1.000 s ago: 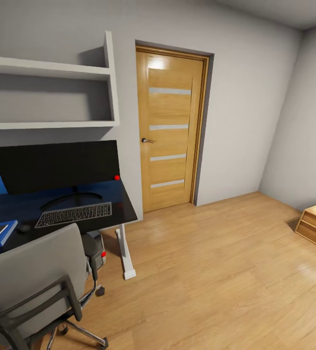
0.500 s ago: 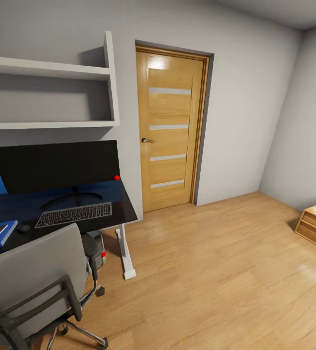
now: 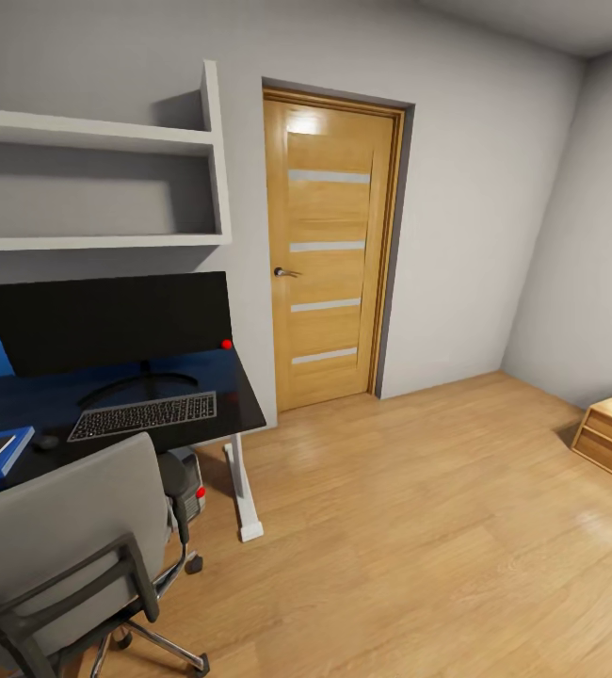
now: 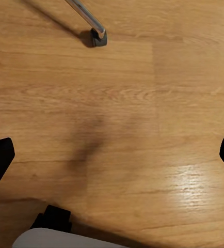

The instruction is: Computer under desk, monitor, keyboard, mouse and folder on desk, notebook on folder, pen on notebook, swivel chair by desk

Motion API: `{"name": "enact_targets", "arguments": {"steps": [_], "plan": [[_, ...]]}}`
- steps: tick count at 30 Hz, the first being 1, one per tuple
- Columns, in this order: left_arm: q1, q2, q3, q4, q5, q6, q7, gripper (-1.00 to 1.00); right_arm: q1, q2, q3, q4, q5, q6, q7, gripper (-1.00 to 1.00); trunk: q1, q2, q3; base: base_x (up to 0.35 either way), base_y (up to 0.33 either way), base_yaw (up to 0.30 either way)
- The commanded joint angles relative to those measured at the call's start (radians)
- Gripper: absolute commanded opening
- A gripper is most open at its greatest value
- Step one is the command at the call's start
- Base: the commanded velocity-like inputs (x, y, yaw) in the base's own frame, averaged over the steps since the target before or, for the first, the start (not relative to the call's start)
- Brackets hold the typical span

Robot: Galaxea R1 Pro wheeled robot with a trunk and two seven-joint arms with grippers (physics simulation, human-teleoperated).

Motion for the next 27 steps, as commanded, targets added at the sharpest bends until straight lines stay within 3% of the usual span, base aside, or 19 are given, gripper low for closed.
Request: {"name": "enact_targets", "arguments": {"steps": [1, 27], "plan": [[-0.001, 0.0, -0.007, 0.001, 0.011, -0.003, -0.005, 1.0, -0.001, 0.001, 0.008, 0.002, -0.003, -0.002, -0.006, 1.0, 0.0, -0.001, -0.001, 0.0, 0.0, 0.0], [-0.001, 0.0, -0.007, 0.001, 0.011, -0.003, -0.005, 1.0, -0.001, 0.001, 0.008, 0.002, -0.003, -0.002, -0.006, 1.0, 0.0, -0.001, -0.001, 0.0, 0.0, 0.0]]}}
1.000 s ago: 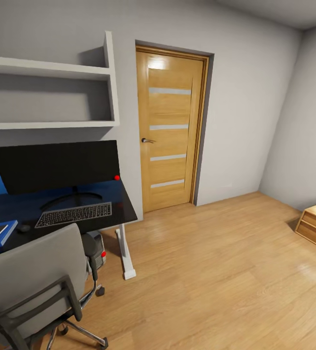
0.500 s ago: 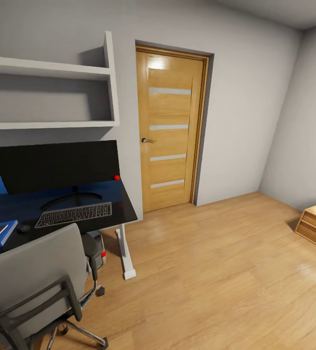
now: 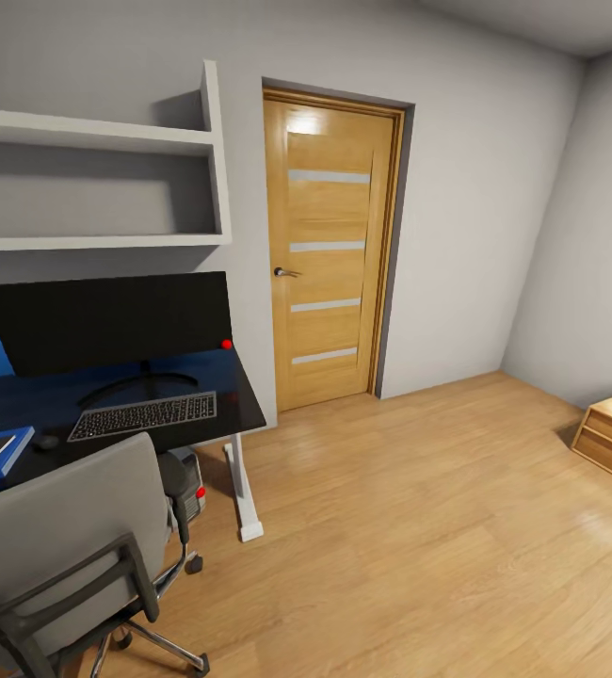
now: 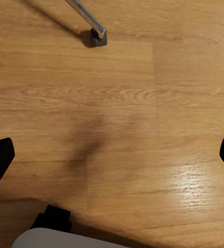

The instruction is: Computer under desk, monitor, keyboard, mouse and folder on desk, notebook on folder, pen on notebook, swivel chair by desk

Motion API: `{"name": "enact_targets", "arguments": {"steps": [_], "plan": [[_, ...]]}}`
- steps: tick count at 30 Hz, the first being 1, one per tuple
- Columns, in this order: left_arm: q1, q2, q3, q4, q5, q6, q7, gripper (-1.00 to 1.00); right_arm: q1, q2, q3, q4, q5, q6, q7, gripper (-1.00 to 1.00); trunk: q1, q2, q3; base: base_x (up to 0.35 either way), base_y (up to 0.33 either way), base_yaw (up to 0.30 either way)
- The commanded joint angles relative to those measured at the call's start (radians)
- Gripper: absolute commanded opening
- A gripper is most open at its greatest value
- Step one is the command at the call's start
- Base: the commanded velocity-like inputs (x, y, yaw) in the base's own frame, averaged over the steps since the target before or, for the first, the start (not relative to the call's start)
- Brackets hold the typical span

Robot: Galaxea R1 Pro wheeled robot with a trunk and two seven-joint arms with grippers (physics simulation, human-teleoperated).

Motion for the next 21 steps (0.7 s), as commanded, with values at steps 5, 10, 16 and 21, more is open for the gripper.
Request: {"name": "enact_targets", "arguments": {"steps": [5, 10, 16, 21], "plan": [[-0.001, 0.0, -0.007, 0.001, 0.011, -0.003, -0.005, 1.0, -0.001, 0.001, 0.009, 0.002, -0.003, -0.002, -0.006, 1.0, 0.0, -0.001, -0.001, 0.0, 0.0, 0.0], [-0.001, 0.0, -0.007, 0.001, 0.011, -0.003, -0.005, 1.0, -0.001, 0.001, 0.009, 0.002, -0.003, -0.002, -0.006, 1.0, 0.0, -0.001, -0.001, 0.0, 0.0, 0.0], [-0.001, 0.0, -0.007, 0.001, 0.011, -0.003, -0.005, 1.0, -0.001, 0.001, 0.009, 0.002, -0.003, -0.002, -0.006, 1.0, 0.0, -0.001, -0.001, 0.0, 0.0, 0.0], [-0.001, 0.0, -0.007, 0.001, 0.011, -0.003, -0.005, 1.0, -0.001, 0.001, 0.009, 0.002, -0.003, -0.002, -0.006, 1.0, 0.0, -0.001, -0.001, 0.0, 0.0, 0.0]]}}
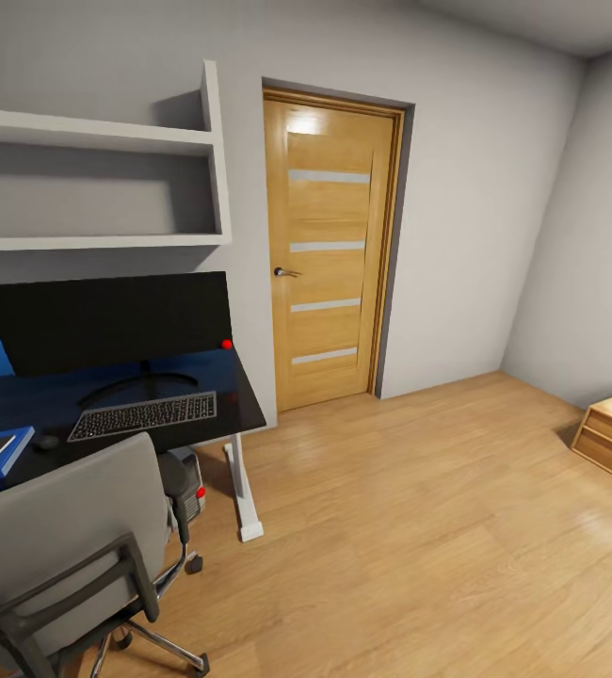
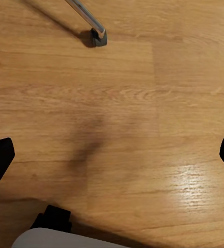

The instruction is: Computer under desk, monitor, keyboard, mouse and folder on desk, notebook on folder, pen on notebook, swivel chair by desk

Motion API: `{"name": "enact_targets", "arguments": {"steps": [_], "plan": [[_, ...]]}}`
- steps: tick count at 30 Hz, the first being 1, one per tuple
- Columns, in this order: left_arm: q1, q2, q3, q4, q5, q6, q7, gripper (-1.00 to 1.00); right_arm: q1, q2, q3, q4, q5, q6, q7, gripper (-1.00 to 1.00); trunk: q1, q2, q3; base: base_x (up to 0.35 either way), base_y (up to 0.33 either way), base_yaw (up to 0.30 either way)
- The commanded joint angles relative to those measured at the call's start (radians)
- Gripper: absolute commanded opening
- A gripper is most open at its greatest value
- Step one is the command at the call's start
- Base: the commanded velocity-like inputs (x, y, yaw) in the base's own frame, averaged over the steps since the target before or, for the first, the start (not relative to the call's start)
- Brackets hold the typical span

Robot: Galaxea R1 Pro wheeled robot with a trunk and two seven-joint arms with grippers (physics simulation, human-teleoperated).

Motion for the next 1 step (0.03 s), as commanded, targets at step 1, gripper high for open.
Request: {"name": "enact_targets", "arguments": {"steps": [1], "plan": [[-0.001, 0.0, -0.007, 0.001, 0.011, -0.003, -0.005, 1.0, -0.001, 0.001, 0.009, 0.002, -0.003, -0.002, -0.006, 1.0, 0.0, -0.001, -0.001, 0.0, 0.0, 0.0]]}}
